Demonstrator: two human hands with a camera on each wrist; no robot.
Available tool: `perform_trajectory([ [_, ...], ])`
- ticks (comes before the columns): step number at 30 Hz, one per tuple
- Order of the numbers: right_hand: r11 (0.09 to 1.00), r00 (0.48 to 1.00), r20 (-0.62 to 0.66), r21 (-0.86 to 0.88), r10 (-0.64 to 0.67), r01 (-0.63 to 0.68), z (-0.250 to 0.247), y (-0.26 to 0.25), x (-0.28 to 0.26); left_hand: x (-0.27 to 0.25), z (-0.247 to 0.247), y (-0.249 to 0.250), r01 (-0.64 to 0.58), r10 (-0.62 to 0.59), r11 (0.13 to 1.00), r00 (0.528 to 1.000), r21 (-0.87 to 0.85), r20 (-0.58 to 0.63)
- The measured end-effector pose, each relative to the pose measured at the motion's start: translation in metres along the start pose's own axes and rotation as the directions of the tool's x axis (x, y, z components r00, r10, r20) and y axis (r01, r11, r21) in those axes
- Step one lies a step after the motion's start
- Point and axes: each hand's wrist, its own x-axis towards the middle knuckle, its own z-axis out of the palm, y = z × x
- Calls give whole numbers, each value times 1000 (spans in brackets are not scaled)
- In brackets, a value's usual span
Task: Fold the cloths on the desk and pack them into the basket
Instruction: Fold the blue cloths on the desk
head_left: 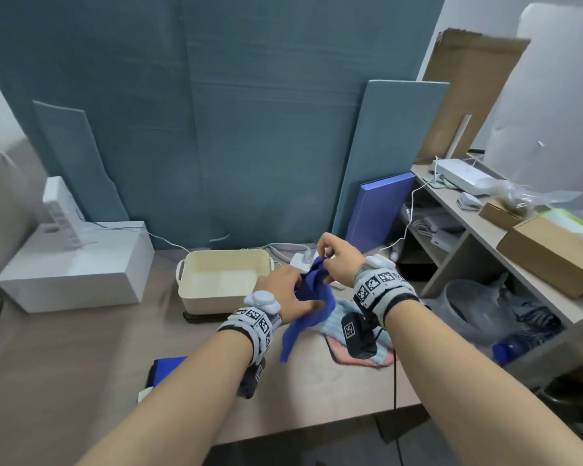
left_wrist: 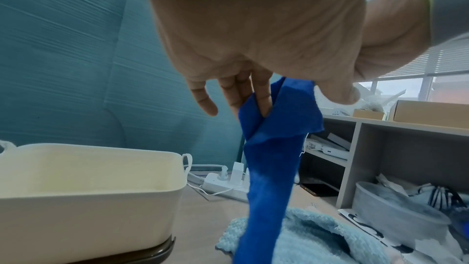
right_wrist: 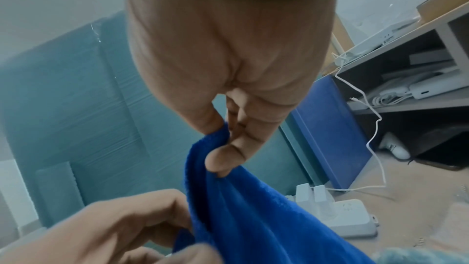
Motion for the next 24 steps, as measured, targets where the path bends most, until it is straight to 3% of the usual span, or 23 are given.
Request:
perform_trajectory([
  [4,1000,997,70,14,-22,21,10,-16,-3,-8,-6,-6,-10,15,996,998,91,-61],
  [11,940,977,184,-340,109,-41,4,-17,-6,-1,-21,-43,-28,27,1000,1000,-12,-10],
  [17,854,979,147,-517,143,-47,-3,-4,-8,5,-40,-40,45,-47,998,998,-49,-52],
  [24,794,990,97,-607,104,-24,-13,-8,0,9,-43,-27,79,-105,963,990,-257,-90],
])
